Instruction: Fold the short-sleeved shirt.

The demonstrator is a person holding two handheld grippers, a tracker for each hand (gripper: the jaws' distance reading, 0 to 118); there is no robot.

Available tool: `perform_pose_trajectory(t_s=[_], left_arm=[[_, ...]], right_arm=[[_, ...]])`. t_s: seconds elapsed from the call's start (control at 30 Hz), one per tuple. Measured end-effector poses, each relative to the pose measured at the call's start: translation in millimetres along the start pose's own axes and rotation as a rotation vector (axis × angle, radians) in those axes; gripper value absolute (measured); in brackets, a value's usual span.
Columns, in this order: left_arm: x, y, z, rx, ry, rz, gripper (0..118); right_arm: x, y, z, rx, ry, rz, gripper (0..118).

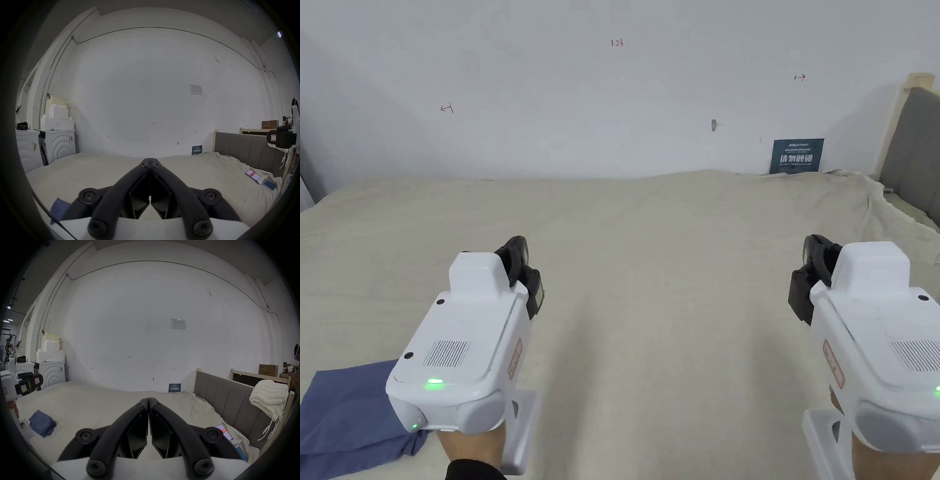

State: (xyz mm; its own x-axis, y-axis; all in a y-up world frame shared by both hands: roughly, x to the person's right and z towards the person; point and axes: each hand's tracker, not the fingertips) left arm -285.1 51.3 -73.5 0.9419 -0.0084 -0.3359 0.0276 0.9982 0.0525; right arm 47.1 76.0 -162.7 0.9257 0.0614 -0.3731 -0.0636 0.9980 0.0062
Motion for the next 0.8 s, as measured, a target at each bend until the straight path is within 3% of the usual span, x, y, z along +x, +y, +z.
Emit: perform_pose_trajectory(t_s=[0.8], left_arm=[[-2.7,0.3,-0.7,-0.002,0.002,0.006,0]], right_arm=[[-2.1,2.7,-0.8,0.002,0.005,0.003,0]])
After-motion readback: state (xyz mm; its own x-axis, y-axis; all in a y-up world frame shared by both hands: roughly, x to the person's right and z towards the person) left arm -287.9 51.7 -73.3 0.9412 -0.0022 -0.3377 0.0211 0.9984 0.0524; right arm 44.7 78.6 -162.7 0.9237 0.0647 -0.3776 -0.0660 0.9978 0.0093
